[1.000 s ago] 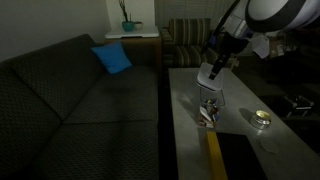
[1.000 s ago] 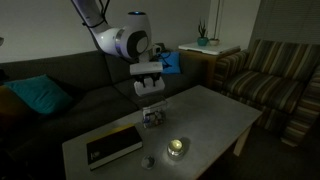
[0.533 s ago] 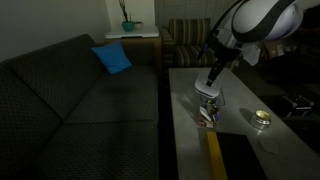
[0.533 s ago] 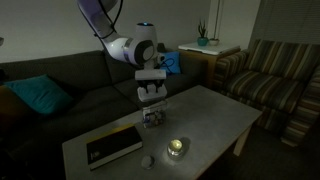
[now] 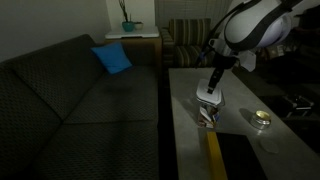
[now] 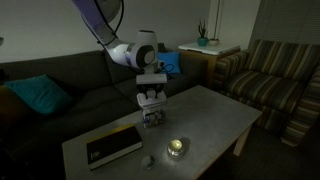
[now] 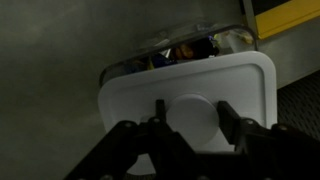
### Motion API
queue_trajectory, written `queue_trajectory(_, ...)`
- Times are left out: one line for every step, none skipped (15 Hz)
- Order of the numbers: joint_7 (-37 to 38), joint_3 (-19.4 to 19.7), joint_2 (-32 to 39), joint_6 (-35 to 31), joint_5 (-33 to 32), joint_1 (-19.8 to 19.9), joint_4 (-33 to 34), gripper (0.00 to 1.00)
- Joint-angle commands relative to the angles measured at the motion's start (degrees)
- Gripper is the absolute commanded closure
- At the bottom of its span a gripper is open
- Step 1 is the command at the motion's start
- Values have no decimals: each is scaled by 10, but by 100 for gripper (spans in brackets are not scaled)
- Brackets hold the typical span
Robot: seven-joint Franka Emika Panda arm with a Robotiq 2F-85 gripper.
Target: Cover the clear container with the white lid and then press the button atop the white lid
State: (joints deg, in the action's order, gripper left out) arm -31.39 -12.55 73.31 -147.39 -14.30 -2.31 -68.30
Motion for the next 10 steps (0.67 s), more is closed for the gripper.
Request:
queue_trajectory(-17,21,4,26,-3,-13,17,71)
queue_trajectory(-18,24,5,30,-3,-15,20,71)
queue_trajectory(-22,26,5,35,-4,-16,20,71)
queue_trajectory(-24,29,4,39,-4,-18,21,71)
queue_trajectory(-26,33,5,41,-6,-20,22,71)
queue_trajectory(-31,34,4,44,-6,-20,22,71)
queue_trajectory(-31,37,5,47,-7,-22,23,71)
queue_trajectory(-32,41,5,51,-8,-24,24,71)
queue_trajectory(-33,44,5,56,-10,-27,25,71)
queue_trajectory(-32,50,4,62,-14,-32,26,71)
